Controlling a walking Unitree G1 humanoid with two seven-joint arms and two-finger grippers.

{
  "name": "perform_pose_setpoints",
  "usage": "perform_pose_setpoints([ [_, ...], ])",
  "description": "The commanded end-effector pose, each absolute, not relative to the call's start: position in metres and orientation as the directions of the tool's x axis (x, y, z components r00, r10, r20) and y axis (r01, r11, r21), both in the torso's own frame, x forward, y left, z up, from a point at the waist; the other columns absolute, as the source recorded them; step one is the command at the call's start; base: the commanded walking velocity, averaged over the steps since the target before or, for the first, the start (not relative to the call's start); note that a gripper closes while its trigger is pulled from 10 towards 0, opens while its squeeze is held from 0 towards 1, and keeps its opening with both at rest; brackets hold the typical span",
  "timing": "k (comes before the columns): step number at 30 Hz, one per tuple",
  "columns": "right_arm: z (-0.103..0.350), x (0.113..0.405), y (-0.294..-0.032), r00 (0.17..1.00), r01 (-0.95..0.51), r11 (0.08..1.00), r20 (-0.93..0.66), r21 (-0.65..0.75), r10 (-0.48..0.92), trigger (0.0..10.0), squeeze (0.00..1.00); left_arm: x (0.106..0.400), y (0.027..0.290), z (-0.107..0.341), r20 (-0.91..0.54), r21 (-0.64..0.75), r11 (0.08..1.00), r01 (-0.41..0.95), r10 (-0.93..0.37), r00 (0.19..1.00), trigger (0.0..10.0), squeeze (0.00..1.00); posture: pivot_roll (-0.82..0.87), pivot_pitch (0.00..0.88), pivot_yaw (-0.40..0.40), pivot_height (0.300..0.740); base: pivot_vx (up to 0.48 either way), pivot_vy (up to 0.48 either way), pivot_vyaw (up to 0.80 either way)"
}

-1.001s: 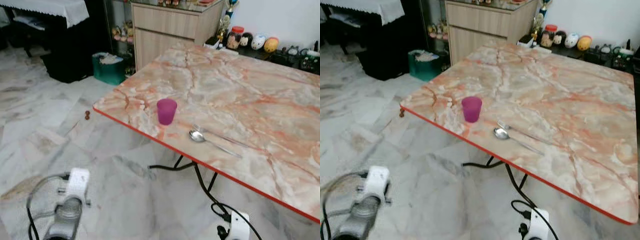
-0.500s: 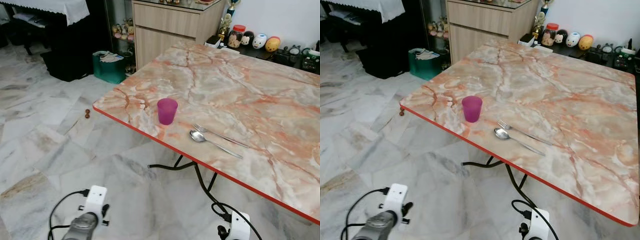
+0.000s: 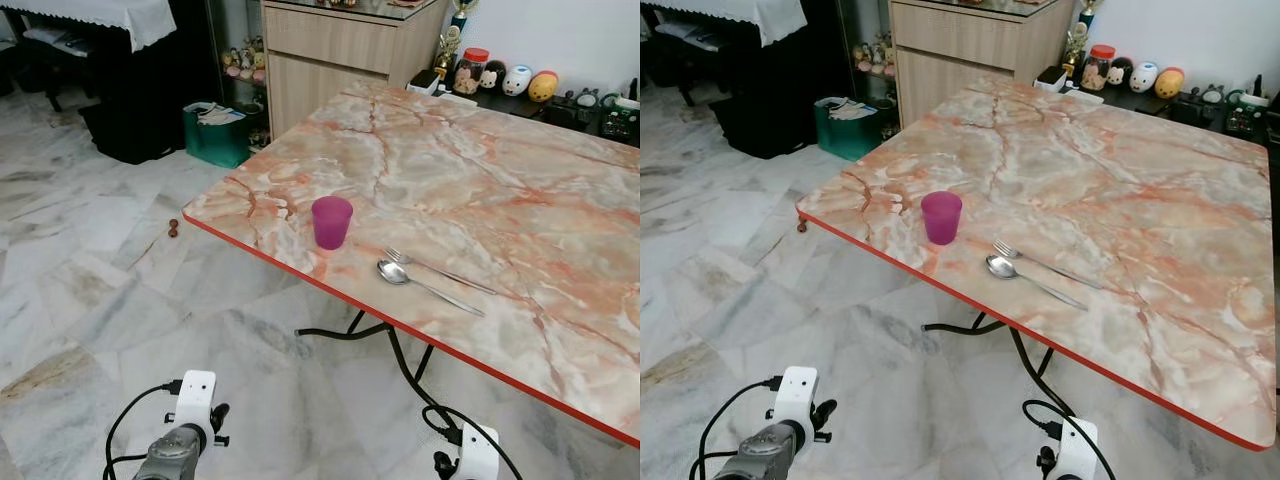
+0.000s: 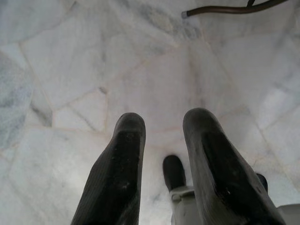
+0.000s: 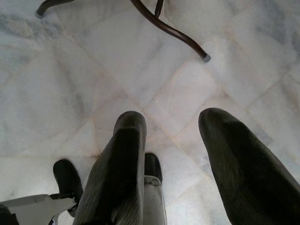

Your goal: Setting the table

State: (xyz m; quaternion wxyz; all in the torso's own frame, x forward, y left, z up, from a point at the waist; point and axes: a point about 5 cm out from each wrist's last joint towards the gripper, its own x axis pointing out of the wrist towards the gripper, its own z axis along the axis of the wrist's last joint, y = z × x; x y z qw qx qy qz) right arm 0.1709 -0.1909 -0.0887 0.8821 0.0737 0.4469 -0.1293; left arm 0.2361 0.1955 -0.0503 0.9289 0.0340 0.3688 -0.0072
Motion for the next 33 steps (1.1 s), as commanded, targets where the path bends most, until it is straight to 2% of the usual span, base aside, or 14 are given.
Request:
perform_pose_setpoints([
  [1,-0.0892,0.169,-0.192,0.566,0.313,0.949,-0.807,0.021,-0.169,10.0,0.0,0.2299,0.1968,-0.0544,-0.699,0.052,0.998,0.028,0.016,0.715,10.0,0.0,0.06,0.0,-0.011,0.74,0.0,0.0,0.0],
  [6,-0.0899,0.1681,-0.1921,0.554,0.329,0.944,-0.815,0.027,-0.169,10.0,0.0,0.2312,0.197,-0.0533,-0.689,0.047,0.999,0.019,0.019,0.724,10.0,0.0,0.07,0.0,-0.017,0.74,0.0,0.0,-0.08],
  [29,-0.0898,0.1686,-0.1914,0.556,0.319,0.947,-0.815,0.029,-0.162,10.0,0.0,0.2265,0.1988,-0.0564,-0.696,0.031,0.999,-0.026,0.04,0.717,10.0,0.0,0.07,0.0,-0.02,0.74,0.0,0.0,-0.68],
  [33,-0.0893,0.1693,-0.1915,0.564,0.318,0.948,-0.809,0.027,-0.166,10.0,0.0,0.2255,0.1987,-0.0571,-0.698,0.019,0.999,-0.034,0.038,0.715,10.0,0.0,0.07,0.0,-0.019,0.74,0.0,0.0,0.0],
])
